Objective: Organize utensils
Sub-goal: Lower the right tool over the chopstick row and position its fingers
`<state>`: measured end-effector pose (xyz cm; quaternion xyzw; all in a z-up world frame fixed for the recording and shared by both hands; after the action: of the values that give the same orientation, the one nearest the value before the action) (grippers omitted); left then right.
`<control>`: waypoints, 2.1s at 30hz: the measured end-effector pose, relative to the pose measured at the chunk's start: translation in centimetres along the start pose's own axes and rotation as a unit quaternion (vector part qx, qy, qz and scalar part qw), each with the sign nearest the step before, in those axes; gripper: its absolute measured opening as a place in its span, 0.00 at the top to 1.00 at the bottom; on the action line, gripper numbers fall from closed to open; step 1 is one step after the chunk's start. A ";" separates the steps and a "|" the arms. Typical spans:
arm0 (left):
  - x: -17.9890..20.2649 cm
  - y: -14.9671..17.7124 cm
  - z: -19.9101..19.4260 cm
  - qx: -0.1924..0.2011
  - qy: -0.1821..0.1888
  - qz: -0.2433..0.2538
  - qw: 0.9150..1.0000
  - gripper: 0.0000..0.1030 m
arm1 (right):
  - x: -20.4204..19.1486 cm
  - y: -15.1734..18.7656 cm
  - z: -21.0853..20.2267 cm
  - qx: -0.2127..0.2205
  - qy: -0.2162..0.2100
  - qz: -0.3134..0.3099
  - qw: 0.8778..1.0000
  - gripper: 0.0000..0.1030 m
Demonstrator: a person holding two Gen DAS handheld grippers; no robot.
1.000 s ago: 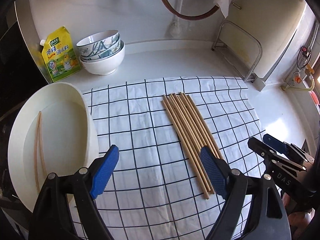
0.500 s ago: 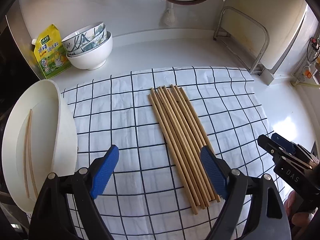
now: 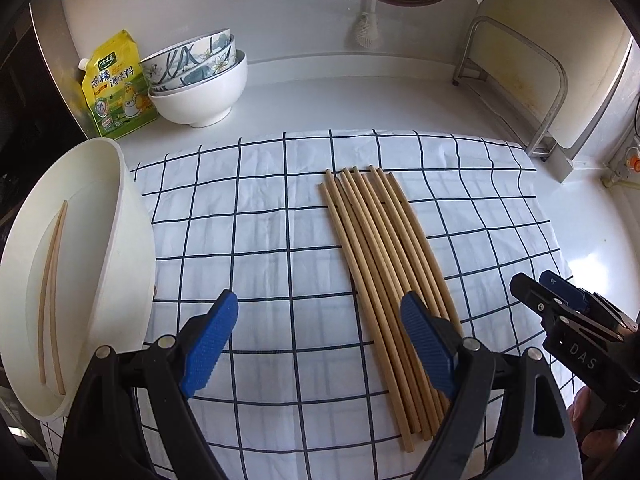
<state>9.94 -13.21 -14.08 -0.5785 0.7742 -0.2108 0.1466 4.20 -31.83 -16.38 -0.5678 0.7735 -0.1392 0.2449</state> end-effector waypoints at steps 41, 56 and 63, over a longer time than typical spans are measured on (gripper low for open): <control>-1.7 2.5 2.0 -0.002 0.005 -0.053 0.999 0.20 | -5.0 1.3 3.1 -0.035 0.016 -0.126 0.991 0.47; -1.5 2.4 2.1 -0.003 0.004 -0.050 0.999 0.20 | -5.0 1.1 3.3 -0.035 0.024 -0.139 0.989 0.45; -2.1 2.4 1.9 -0.001 0.001 -0.056 0.998 0.20 | -5.1 1.1 3.5 -0.029 0.041 -0.147 0.988 0.45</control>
<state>9.43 -10.94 -16.99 -0.6207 0.7411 -0.2186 0.1332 6.40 -26.45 -18.71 -0.6761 0.6946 -0.1743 0.1733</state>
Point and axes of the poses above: each gripper's, at about its wrist camera, not at the fingertips, and z roughly the way its jaws point, x to its right, y to its underside, the point moved 7 cm from there along z, roughly the way its jaws point, and after that the axes turned 1 degree about y, right-handed, at the moved point
